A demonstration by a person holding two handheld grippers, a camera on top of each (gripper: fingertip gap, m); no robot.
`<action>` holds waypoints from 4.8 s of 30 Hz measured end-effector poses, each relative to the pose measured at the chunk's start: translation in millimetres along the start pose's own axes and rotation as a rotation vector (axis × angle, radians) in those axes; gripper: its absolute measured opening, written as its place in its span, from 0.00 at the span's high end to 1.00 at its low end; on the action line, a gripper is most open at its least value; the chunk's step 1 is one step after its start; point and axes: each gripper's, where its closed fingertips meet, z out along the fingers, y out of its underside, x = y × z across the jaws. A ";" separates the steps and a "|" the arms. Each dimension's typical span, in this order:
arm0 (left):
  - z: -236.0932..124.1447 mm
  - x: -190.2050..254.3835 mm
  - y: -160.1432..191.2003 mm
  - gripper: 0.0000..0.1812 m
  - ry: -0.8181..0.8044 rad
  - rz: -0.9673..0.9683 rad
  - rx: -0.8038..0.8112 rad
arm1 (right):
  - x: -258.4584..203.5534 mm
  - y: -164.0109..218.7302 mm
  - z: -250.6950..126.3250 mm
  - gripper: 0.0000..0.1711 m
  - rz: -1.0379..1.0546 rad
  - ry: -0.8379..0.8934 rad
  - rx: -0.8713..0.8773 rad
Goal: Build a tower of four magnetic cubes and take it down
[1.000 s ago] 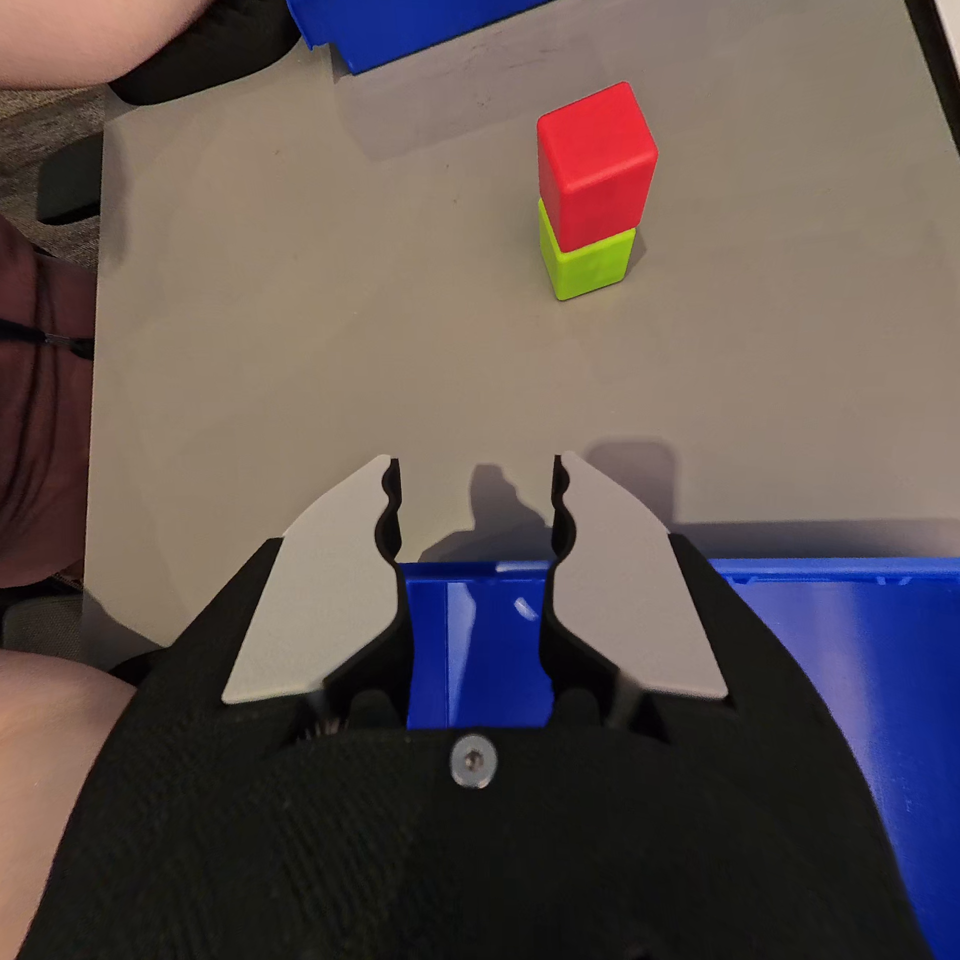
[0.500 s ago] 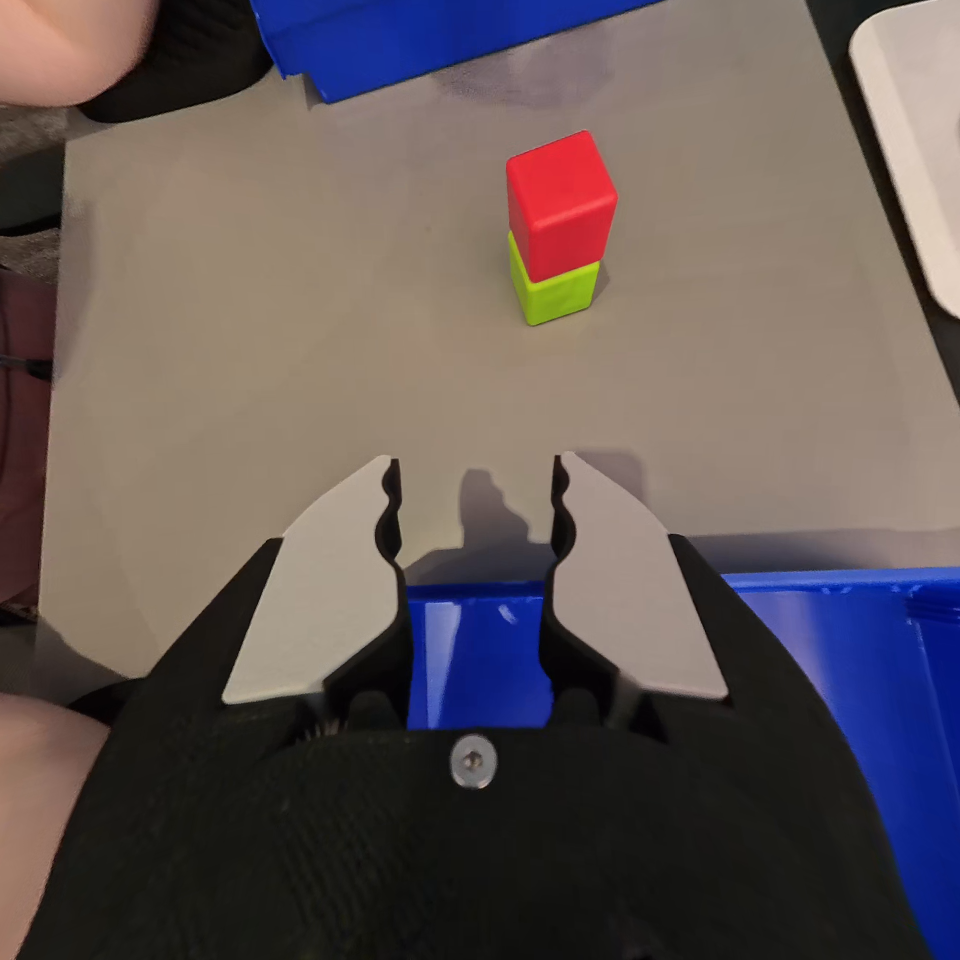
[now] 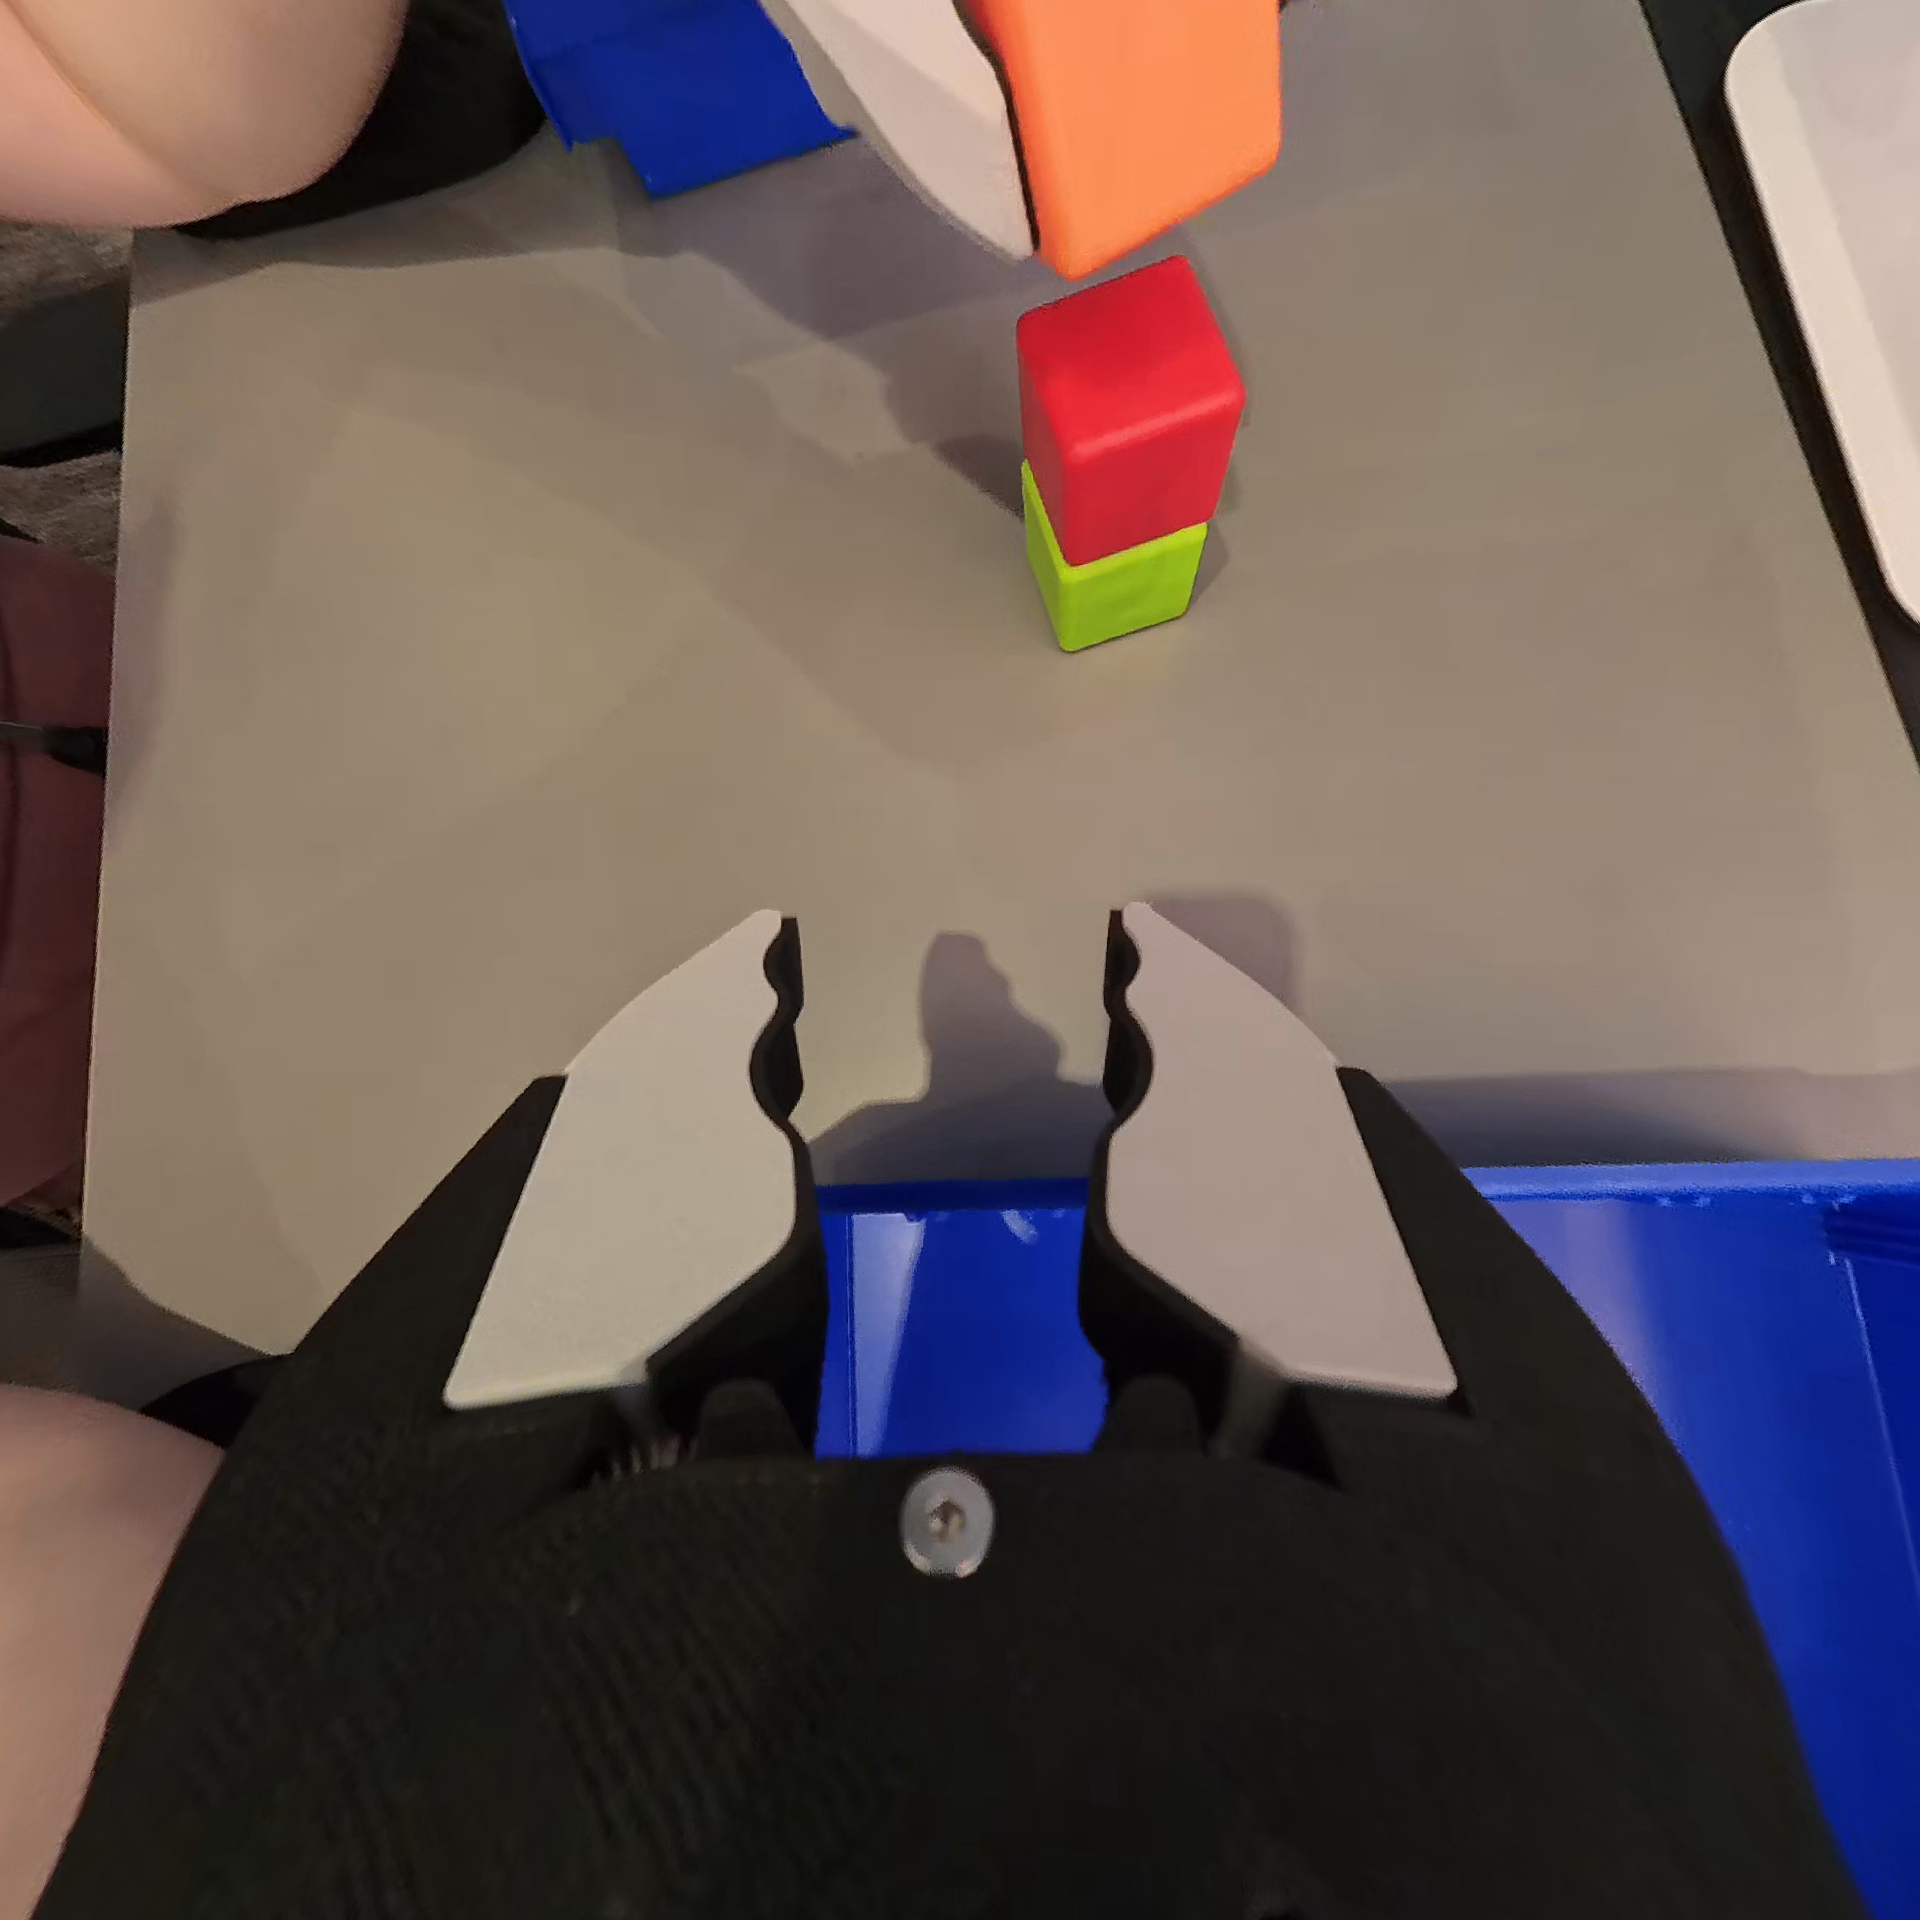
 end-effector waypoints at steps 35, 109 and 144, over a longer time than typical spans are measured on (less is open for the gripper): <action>5.4 -4.0 12.5 0.73 -0.109 0.152 -0.124 | 22.1 -5.3 8.1 0.62 -0.022 0.175 -0.039; -105.4 -214.3 279.5 0.67 -0.489 -0.193 -0.836 | -1.5 -8.1 17.0 0.62 -0.060 0.079 -0.076; -88.1 -29.4 -22.0 0.72 -0.029 -0.126 0.096 | -5.9 -10.4 14.5 0.62 -0.070 0.065 -0.070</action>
